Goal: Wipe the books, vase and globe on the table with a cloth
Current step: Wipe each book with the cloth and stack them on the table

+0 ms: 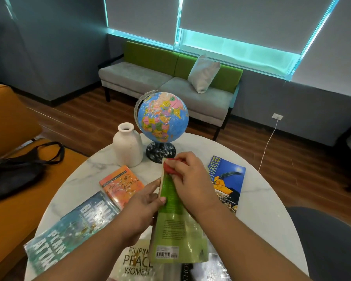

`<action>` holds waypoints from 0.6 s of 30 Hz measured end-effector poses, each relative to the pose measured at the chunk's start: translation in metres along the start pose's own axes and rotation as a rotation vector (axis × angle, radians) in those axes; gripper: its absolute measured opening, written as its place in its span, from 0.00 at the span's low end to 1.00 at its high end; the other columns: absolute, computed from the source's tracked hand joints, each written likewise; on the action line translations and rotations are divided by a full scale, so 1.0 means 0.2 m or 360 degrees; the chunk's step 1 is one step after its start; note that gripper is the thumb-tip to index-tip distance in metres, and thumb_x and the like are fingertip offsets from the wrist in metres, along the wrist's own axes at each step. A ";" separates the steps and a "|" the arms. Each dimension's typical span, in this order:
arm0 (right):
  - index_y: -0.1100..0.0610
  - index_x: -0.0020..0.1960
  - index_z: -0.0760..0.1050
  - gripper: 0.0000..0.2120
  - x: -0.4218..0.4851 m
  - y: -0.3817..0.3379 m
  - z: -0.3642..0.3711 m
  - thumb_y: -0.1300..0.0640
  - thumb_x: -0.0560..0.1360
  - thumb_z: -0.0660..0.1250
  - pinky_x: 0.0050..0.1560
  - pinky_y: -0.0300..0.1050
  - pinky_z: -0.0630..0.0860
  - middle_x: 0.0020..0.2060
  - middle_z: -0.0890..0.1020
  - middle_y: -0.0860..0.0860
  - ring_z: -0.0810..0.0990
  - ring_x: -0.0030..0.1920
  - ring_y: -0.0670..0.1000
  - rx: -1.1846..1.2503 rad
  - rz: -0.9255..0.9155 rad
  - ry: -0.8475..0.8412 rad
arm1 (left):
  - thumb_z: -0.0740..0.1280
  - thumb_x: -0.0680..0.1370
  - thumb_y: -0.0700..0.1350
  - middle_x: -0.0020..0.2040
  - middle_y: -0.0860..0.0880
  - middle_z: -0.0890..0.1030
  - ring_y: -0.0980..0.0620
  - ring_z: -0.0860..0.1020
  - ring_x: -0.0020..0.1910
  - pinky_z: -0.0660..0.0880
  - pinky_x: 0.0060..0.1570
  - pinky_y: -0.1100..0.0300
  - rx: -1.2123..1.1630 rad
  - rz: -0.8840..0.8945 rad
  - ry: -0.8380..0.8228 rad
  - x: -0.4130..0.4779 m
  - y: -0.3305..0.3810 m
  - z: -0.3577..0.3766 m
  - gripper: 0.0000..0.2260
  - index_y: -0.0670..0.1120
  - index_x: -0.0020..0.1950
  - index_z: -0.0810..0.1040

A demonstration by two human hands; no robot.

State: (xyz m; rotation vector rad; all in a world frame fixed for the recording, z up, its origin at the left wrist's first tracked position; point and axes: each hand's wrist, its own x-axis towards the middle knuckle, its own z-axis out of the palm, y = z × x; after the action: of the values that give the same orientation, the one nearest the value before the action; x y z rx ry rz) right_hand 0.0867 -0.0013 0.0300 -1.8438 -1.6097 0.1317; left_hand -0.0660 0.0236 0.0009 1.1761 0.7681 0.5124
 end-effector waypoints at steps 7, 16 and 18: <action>0.49 0.60 0.80 0.15 0.01 0.04 -0.02 0.59 0.75 0.67 0.59 0.50 0.74 0.57 0.73 0.46 0.72 0.59 0.50 0.0018 0.0048 0.0040 | 0.62 0.80 0.36 0.50 0.39 0.83 0.44 0.83 0.46 0.80 0.40 0.54 0.0003 -0.0030 -0.0035 0.01 -0.01 -0.01 0.19 0.55 0.66 0.72; 0.50 0.59 0.81 0.15 -0.03 0.03 -0.04 0.61 0.74 0.66 0.58 0.48 0.74 0.56 0.75 0.46 0.73 0.58 0.51 -0.0012 -0.0016 -0.0033 | 0.62 0.80 0.38 0.46 0.38 0.82 0.41 0.82 0.45 0.77 0.46 0.46 -0.0034 -0.0020 -0.0029 0.02 -0.02 -0.03 0.18 0.57 0.64 0.74; 0.50 0.60 0.80 0.15 -0.04 0.00 -0.04 0.60 0.75 0.66 0.58 0.47 0.74 0.55 0.75 0.46 0.73 0.58 0.52 -0.0034 -0.0026 -0.0064 | 0.62 0.80 0.38 0.46 0.39 0.82 0.42 0.82 0.44 0.77 0.44 0.49 -0.0050 -0.0016 -0.0015 0.02 -0.01 -0.02 0.18 0.57 0.65 0.74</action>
State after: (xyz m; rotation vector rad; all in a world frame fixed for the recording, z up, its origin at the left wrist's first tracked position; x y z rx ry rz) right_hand 0.0895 -0.0131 0.0330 -1.8547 -1.6594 0.1456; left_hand -0.0668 0.0285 -0.0037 1.1444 0.7554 0.5086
